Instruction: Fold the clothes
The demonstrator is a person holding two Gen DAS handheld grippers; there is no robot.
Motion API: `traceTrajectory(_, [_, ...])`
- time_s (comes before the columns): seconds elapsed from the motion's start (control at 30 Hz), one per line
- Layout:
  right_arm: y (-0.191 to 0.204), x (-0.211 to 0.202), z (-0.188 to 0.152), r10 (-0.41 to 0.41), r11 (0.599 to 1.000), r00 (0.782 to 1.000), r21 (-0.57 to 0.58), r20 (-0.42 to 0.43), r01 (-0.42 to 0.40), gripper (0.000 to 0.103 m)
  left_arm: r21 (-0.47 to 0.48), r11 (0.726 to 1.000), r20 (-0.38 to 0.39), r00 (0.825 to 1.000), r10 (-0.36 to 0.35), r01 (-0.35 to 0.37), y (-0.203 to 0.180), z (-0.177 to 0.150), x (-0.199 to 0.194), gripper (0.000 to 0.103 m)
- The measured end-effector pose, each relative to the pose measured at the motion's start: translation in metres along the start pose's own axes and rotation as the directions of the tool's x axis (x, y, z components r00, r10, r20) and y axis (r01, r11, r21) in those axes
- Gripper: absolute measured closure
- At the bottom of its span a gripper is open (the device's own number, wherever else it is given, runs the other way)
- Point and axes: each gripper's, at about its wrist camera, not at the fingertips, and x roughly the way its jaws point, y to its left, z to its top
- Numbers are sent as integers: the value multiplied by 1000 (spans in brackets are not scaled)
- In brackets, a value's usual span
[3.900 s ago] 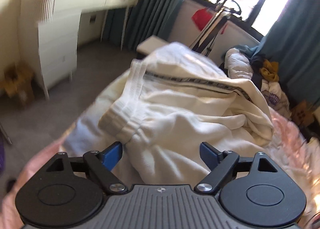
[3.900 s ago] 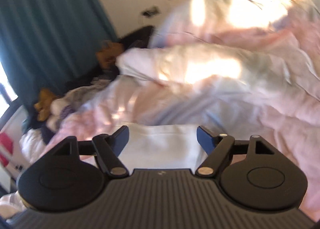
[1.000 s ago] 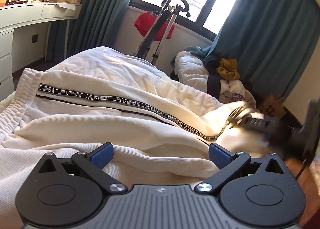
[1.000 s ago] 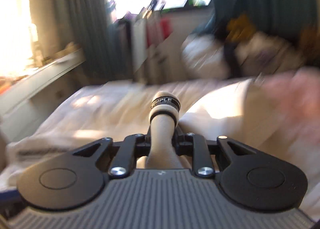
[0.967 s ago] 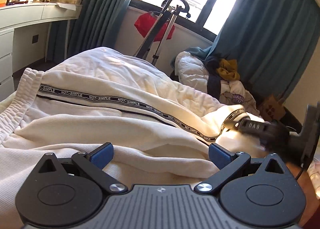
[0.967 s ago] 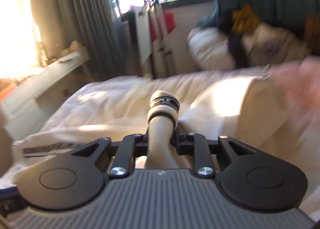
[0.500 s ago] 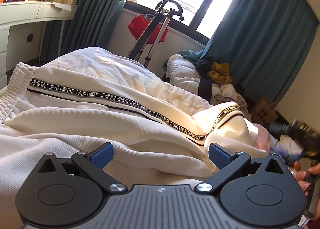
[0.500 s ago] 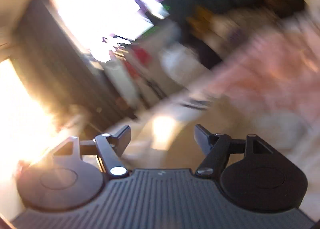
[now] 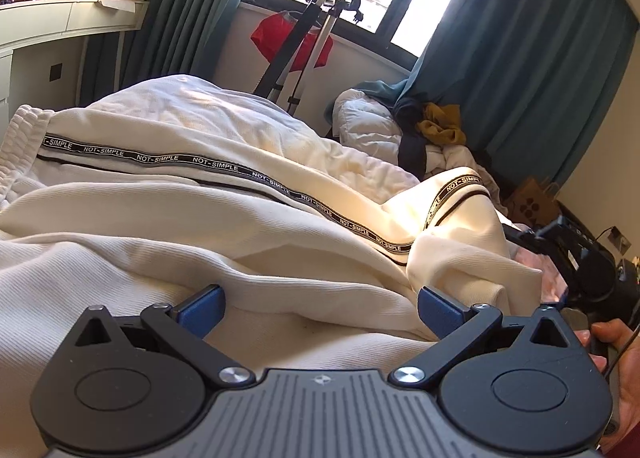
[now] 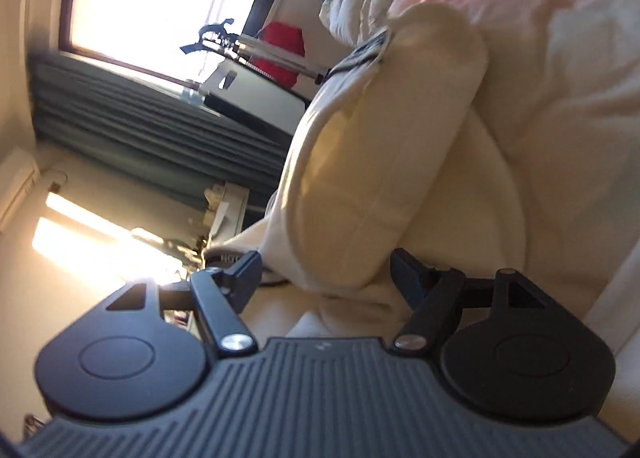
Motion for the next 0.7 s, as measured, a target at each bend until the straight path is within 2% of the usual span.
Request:
traceTrajectory(0.1, [-4,9,0,17,999,999,36,31,-18,21,-6,1000,1,1000,-3,3,0,0,0,0])
traceTrajectory(0.2, [-13,16,7,-9,995,997,101,81,1,27,-11,1000,2,1000,-7,7,1,1,1,0])
traceTrajectory(0.27, [-21,18,13,-37,987,992,158,119,18,38,-12,1000,6,1000,-12,13,2,2,2,0])
traceTrajectory(0.33, [-21,17,26,-80,985,986,164,145,55,73,-11,1000,7,1000,-19,19,2,3,2,0])
traceTrajectory(0.4, [-11,13,40,-138,986,979,115,151,122,83,-7,1000,15,1000,-25,25,3,4,1,0])
traceTrajectory(0.43, [-3,10,49,-173,983,972,82,161,162,87,-10,1000,17,999,-29,29,4,5,1,0])
traceTrajectory(0.53, [28,-13,96,-261,961,937,-34,231,275,90,-40,997,35,998,-58,59,8,7,-2,0])
traceTrajectory(0.6, [51,-31,134,-317,924,906,-124,281,362,90,-62,994,49,995,-83,86,10,9,-3,0])
traceTrajectory(0.7, [86,-54,187,-381,845,851,-237,362,480,91,-60,992,63,992,-108,112,10,10,-4,0])
